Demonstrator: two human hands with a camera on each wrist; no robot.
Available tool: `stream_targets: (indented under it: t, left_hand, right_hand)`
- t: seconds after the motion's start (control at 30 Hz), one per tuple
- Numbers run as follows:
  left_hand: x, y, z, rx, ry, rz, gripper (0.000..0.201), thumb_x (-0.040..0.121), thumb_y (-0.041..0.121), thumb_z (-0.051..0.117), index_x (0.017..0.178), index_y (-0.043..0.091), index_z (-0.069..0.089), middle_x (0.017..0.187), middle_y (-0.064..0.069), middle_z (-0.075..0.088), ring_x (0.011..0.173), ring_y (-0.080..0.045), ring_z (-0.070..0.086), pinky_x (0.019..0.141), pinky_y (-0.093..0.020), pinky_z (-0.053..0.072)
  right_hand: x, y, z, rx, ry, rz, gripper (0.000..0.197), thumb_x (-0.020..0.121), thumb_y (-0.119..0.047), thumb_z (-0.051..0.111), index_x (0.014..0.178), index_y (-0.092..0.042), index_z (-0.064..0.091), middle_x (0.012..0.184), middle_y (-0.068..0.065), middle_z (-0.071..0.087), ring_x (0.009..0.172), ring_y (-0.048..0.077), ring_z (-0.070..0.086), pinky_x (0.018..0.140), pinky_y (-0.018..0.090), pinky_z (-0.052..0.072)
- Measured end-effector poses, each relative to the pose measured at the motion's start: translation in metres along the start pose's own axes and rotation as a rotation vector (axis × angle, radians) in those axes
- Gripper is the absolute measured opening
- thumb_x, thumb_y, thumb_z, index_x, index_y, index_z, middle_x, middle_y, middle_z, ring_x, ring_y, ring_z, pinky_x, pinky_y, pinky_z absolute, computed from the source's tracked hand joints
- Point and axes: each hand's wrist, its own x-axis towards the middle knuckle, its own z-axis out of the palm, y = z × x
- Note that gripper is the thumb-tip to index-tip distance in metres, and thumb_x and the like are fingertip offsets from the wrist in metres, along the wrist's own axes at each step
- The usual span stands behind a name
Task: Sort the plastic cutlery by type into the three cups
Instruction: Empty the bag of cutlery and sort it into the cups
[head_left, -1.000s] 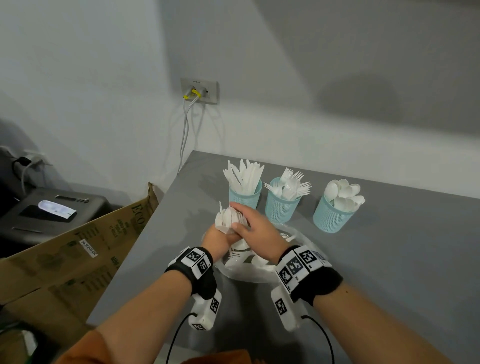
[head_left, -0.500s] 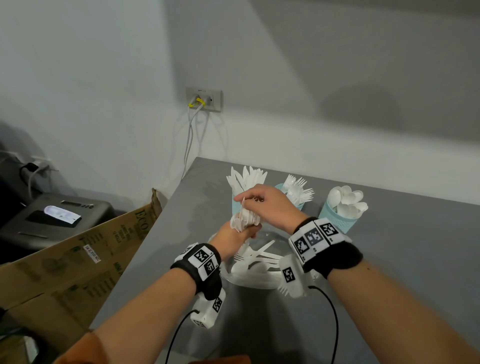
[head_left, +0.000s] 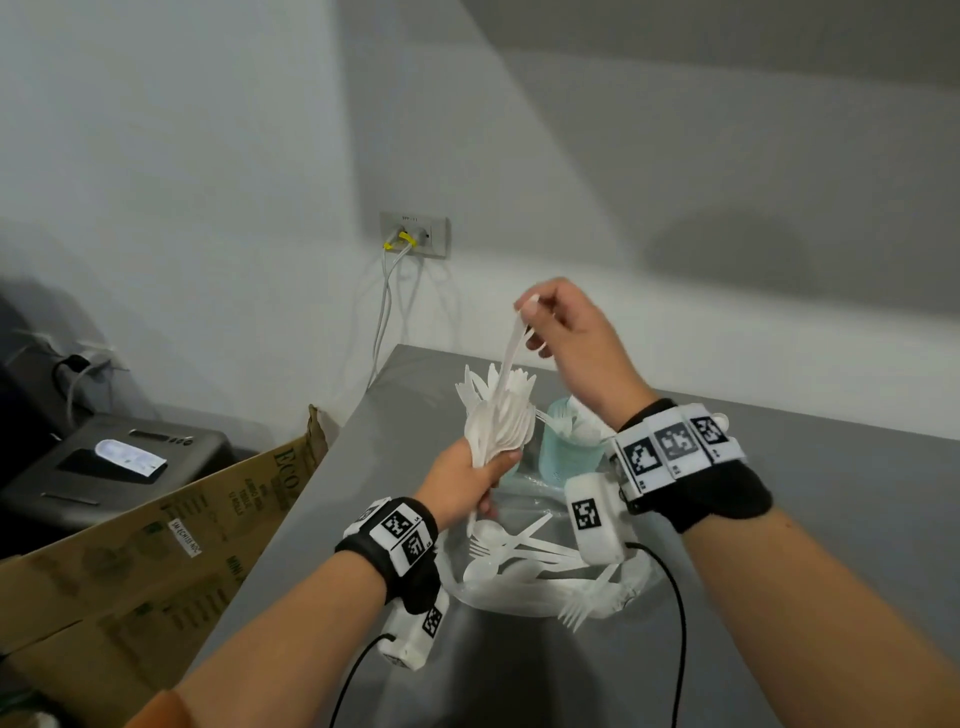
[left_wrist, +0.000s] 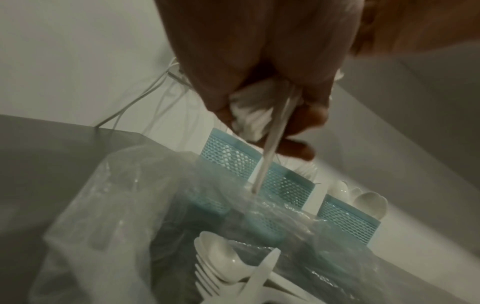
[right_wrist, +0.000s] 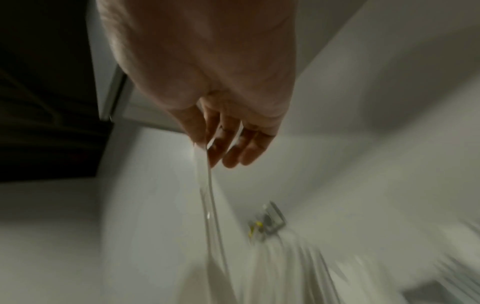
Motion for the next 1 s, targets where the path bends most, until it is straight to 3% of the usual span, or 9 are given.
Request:
stream_targets:
  t: [0.1,0.2,0.33,0.47,0.53,0.6,0.7,0.83,1.0]
  left_hand:
    - [0.001,0.0,-0.008,-0.004,0.094,0.0,0.023,0.092,0.035,0.059,0.104,0.015,0.053,0.056,0.002,0.049,0.033,-0.008,0.043,0.048,-0.032,0.052]
    - [0.001,0.002,-0.016,-0.086,0.15,-0.002,0.031,0.091,0.039,0.059,0.11,0.015,0.054,0.045,0.008,0.045,0.035,-0.008,0.041,0.049,-0.032,0.052]
    - [0.004,0.008,-0.019,-0.162,0.135,0.01,0.035,0.091,0.04,0.059,0.111,0.012,0.053,0.051,0.006,0.042,0.038,-0.01,0.037,0.046,-0.029,0.051]
    - [0.008,0.012,-0.019,-0.204,0.094,0.032,0.03,0.092,0.035,0.06,0.113,0.015,0.054,0.047,0.01,0.045,0.039,-0.01,0.038,0.047,-0.029,0.051]
    - [0.01,0.016,-0.019,-0.189,0.111,0.051,0.024,0.091,0.033,0.061,0.109,0.018,0.054,0.048,0.012,0.049,0.039,-0.009,0.041,0.047,-0.029,0.051]
    - [0.013,0.017,-0.019,-0.146,0.16,0.072,0.014,0.091,0.03,0.062,0.1,0.022,0.054,0.055,0.011,0.053,0.038,-0.006,0.046,0.045,-0.028,0.05]
    - [0.021,0.016,-0.017,-0.067,0.238,0.09,0.019,0.09,0.028,0.063,0.107,0.022,0.054,0.08,0.0,0.058,0.045,-0.007,0.054,0.042,-0.025,0.048]
    - [0.027,0.018,-0.011,-0.032,0.248,0.079,0.036,0.087,0.025,0.067,0.118,0.02,0.052,0.089,-0.006,0.062,0.045,-0.01,0.054,0.041,-0.021,0.045]
    - [0.029,0.021,-0.014,-0.094,0.148,0.11,0.037,0.084,0.03,0.071,0.114,0.014,0.055,0.075,-0.01,0.062,0.047,-0.023,0.055,0.045,-0.028,0.049]
  right_hand:
    - [0.016,-0.016,-0.015,0.119,0.21,-0.111,0.018,0.098,-0.019,0.045,0.088,-0.031,0.053,0.081,-0.009,0.054,0.061,0.014,0.057,0.063,0.029,0.05]
    - [0.025,-0.006,-0.016,0.048,0.332,-0.1,0.018,0.098,-0.021,0.044,0.087,-0.032,0.053,0.079,-0.012,0.055,0.063,0.016,0.06,0.068,0.034,0.055]
    - [0.016,0.047,0.009,-0.18,0.16,0.118,0.015,0.098,-0.024,0.045,0.096,-0.021,0.059,0.093,0.001,0.065,0.068,0.017,0.066,0.075,0.04,0.058]
    - [-0.001,0.099,0.03,-0.463,-0.104,0.238,0.027,0.097,-0.029,0.045,0.104,-0.02,0.069,0.1,0.003,0.072,0.085,0.019,0.064,0.078,0.03,0.05]
    - [-0.003,0.106,0.035,-0.486,-0.066,0.196,0.028,0.096,-0.03,0.045,0.099,-0.019,0.07,0.099,0.003,0.07,0.098,0.024,0.06,0.088,0.034,0.047]
    - [-0.006,0.095,0.038,-0.368,0.069,0.113,0.024,0.095,-0.036,0.047,0.097,-0.022,0.067,0.095,-0.001,0.063,0.101,0.02,0.054,0.091,0.032,0.044]
    - [-0.011,0.072,0.042,-0.197,0.067,-0.006,0.017,0.087,-0.044,0.057,0.094,-0.03,0.063,0.088,-0.003,0.058,0.086,0.01,0.053,0.077,0.026,0.046]
    - [-0.014,0.068,0.047,-0.24,-0.03,0.087,0.023,0.08,-0.039,0.069,0.1,-0.031,0.062,0.084,-0.007,0.057,0.068,0.001,0.049,0.068,0.021,0.044]
    - [-0.008,0.062,0.043,-0.01,0.051,0.228,0.002,0.089,-0.017,0.06,0.09,-0.018,0.059,0.08,-0.001,0.061,0.068,0.018,0.061,0.074,0.035,0.053]
